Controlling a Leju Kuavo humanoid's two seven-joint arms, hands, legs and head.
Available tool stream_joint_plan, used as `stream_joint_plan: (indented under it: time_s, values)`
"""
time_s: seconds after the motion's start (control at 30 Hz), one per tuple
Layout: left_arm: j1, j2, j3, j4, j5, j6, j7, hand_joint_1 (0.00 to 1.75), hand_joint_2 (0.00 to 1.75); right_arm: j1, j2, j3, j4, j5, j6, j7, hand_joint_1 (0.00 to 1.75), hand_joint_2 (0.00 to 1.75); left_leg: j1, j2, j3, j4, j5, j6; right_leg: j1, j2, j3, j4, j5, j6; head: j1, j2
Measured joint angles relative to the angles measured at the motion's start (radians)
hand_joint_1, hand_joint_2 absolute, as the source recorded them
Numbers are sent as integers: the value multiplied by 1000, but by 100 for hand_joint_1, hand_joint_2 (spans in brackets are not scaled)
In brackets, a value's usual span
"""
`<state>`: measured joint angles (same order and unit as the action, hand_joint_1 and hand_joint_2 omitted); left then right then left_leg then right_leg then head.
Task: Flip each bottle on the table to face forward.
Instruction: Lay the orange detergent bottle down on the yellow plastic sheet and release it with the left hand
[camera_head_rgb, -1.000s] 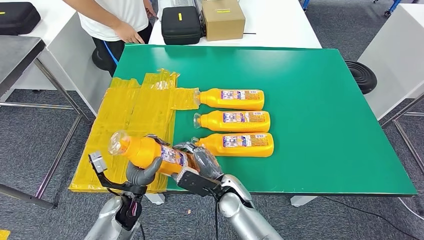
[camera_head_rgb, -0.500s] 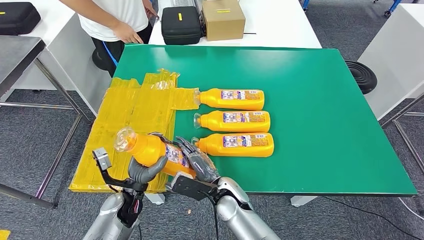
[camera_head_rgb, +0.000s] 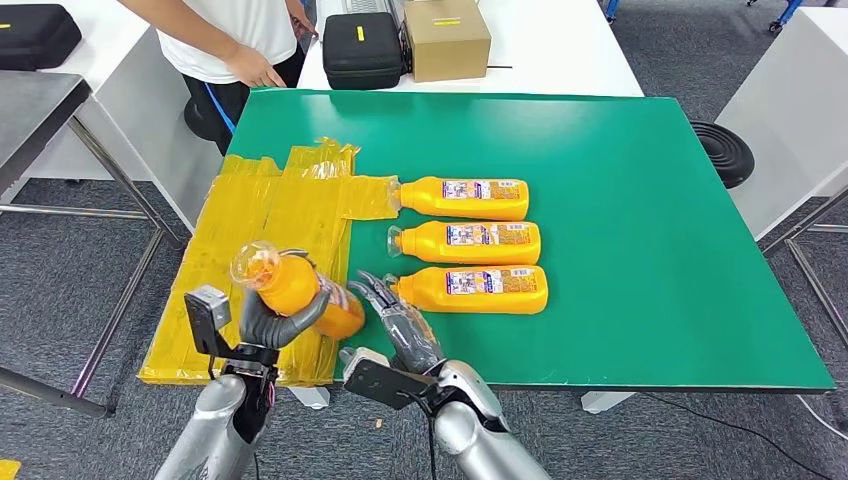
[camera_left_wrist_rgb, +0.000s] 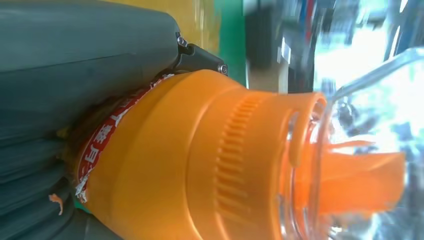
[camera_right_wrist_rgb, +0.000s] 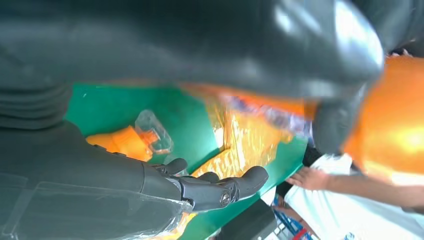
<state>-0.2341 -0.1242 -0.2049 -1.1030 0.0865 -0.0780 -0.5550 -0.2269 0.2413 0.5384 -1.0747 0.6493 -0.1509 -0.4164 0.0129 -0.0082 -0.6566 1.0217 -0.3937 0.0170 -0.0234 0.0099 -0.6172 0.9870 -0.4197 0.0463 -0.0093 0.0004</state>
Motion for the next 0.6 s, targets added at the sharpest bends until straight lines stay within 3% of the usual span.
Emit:
stream_joint_plan:
  time_s: [0.07, 0.2, 0.6]
  values:
    - [-11, 3, 19, -2, -74, 91, -9, 175, 175, 12, -5, 0, -26, 6, -2, 6, 0, 0, 0, 0, 0, 0, 0, 0, 0, 0, 0, 0, 0, 0, 0, 0]
    - [-28, 12, 61, -25, -179, 181, -11, 175, 175, 34, -13, -1, -75, 14, -3, 15, 0, 0, 0, 0, 0, 0, 0, 0, 0, 0, 0, 0, 0, 0, 0, 0]
    - [-38, 35, 107, -91, -235, 203, -12, 175, 175, 59, -26, -1, -143, 14, -3, 23, 0, 0, 0, 0, 0, 0, 0, 0, 0, 0, 0, 0, 0, 0, 0, 0]
